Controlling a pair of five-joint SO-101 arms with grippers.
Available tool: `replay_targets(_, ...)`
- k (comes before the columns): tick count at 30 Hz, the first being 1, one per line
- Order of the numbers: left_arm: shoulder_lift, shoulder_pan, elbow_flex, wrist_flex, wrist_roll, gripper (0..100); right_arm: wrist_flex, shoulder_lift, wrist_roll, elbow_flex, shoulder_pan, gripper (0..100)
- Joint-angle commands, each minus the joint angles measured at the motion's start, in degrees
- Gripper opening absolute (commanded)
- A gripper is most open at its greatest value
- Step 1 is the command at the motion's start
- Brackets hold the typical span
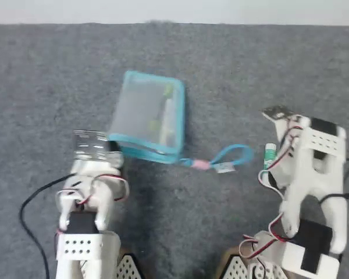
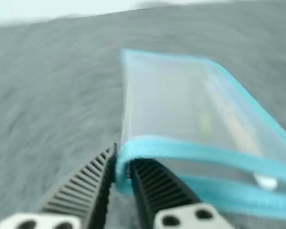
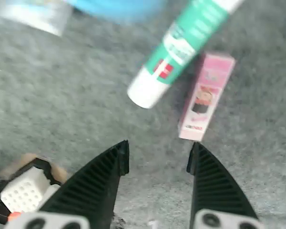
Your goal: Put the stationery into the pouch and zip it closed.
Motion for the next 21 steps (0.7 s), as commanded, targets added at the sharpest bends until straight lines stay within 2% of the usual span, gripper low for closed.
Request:
replay_targets(1, -0.7, 4.75, -0.75, -0.7, -6.68, 1, -2.59, -3.12, 2.73, 1.05, 2.95, 19.1)
replay_targets(3, -0.97, 8.35, 0.31, -0.7, -11.16, 1, -3.56, -3.03, 2.73, 2.46, 2.86, 19.1)
replay_targets(7, -0.97, 5.8, 0.13, -0.97, -6.42, 1, -5.58, -3.03, 2.9, 4.75, 2.77, 19.1)
replay_targets(21, -0.88, 5.89, 1.19, -0.79, -6.24, 1, -15.6, -3.03, 2.9, 8.35, 3.65, 19.1)
